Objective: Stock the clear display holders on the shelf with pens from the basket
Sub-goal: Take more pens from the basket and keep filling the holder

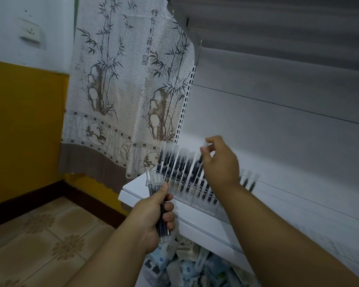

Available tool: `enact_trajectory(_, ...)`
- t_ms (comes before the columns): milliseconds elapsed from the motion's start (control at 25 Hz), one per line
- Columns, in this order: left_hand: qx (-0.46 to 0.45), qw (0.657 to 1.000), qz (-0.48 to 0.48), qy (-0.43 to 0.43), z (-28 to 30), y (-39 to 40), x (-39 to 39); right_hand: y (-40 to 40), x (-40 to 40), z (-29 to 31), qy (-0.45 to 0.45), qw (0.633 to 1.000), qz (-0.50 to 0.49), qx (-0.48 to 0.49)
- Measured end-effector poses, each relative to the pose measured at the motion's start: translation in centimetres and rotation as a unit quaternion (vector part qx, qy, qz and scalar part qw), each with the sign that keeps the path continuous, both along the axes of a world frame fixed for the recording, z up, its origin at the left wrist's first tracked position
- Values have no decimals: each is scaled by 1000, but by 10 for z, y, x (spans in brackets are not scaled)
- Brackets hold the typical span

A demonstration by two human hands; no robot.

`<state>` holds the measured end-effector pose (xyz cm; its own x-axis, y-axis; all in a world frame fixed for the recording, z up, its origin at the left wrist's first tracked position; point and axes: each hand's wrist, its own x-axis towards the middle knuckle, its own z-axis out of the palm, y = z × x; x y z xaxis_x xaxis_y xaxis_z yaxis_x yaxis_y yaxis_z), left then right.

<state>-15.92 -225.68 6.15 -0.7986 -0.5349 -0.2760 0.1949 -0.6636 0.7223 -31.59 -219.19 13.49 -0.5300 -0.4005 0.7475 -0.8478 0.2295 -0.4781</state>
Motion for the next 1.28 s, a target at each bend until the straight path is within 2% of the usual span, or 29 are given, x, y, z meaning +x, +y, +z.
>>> enact_trajectory(240, 11, 1000, 6, 1, -1, -2, -3, -13, -4, 5, 41, 998, -4, 43)
enact_trajectory(360, 14, 1000, 0, -2, -4, -3, -5, -22, -4, 6, 10, 999, 21, 34)
enact_trajectory(560, 9, 1000, 3, 3, -1, -8, -4, -21, -6, -2, -1, 988, -18, 153)
enact_trajectory(680, -8, 1000, 9, 1, 1, -7, -3, -15, 6, -2, 18, 989, -59, 134)
enact_trajectory(760, -16, 1000, 12, -2, 0, -5, -2, -9, 16, -3, 14, 993, -41, 109)
enact_trajectory(840, -26, 1000, 14, -6, 0, -3, -2, -4, 28, -3, -71, 988, 40, 133)
enact_trajectory(880, -33, 999, 14, -7, 1, -1, -3, -2, 34, -4, -148, 969, 99, 171)
enact_trajectory(960, -52, 999, 14, -9, 1, 2, -3, 1, 44, -4, -285, 906, 213, 231)
enact_trajectory(1000, -59, 998, 13, -10, 2, 4, -3, 3, 46, -6, -323, 884, 247, 229)
enact_trajectory(1040, -65, 998, 11, -8, 2, 5, -3, 4, 46, -7, -339, 881, 256, 209)
enact_trajectory(1120, -73, 997, 4, -2, 4, 9, -1, 6, 37, -7, -318, 915, 200, 148)
enact_trajectory(1200, -72, 997, 1, 0, 5, 10, 0, 8, 19, -4, -209, 967, 91, 118)
enact_trajectory(1280, -65, 998, 3, -1, 4, 9, 0, 7, 2, -1, -103, 981, 44, 161)
